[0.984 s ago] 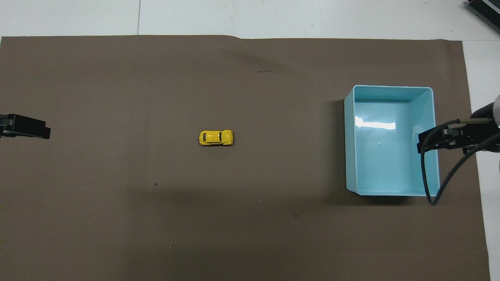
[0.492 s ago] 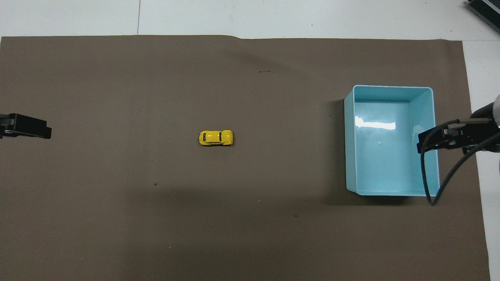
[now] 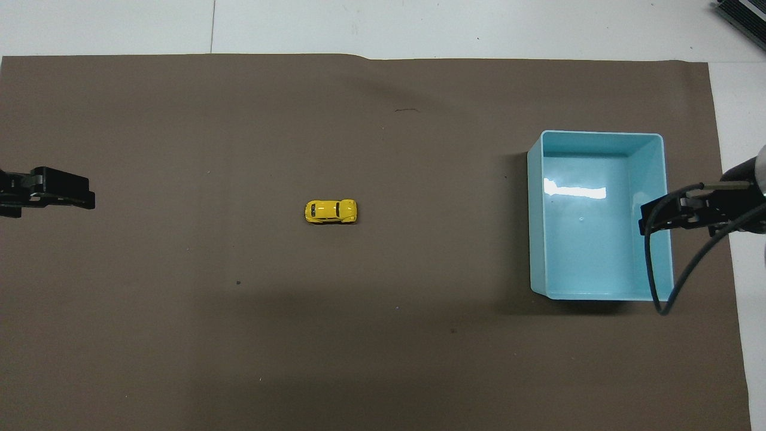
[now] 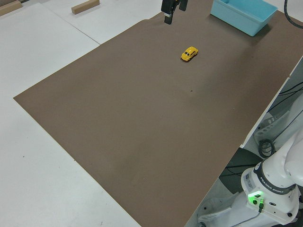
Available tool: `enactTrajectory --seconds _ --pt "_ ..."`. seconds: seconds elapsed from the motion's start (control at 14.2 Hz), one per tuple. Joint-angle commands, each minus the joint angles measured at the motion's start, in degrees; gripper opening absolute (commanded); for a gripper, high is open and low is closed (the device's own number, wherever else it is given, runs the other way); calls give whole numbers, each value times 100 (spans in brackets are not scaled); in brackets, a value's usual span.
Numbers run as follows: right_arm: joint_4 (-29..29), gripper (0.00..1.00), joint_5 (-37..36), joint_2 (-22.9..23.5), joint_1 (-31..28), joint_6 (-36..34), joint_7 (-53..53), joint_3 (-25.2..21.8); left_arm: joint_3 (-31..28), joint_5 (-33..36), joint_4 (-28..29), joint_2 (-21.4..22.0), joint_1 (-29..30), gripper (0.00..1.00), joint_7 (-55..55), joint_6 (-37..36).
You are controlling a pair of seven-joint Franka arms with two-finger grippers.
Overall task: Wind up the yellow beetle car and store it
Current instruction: 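Reach the left gripper toward the yellow beetle car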
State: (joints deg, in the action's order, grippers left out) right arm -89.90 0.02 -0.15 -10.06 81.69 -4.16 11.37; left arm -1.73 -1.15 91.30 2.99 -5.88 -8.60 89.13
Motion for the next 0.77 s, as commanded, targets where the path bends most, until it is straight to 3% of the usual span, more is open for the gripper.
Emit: enactTrajectory --seconds 0.0,0.21,0.7 --pt "-89 100 121 -64 -66 110 109 14 -64 27 116 96 -133 100 -124 34" --pt "-89 100 121 -64 -66 110 109 14 -64 27 134 87 -124 100 -325 17" --pt "-89 100 121 -64 -66 110 109 14 -55 -69 178 -35 -229 100 -3064 438"
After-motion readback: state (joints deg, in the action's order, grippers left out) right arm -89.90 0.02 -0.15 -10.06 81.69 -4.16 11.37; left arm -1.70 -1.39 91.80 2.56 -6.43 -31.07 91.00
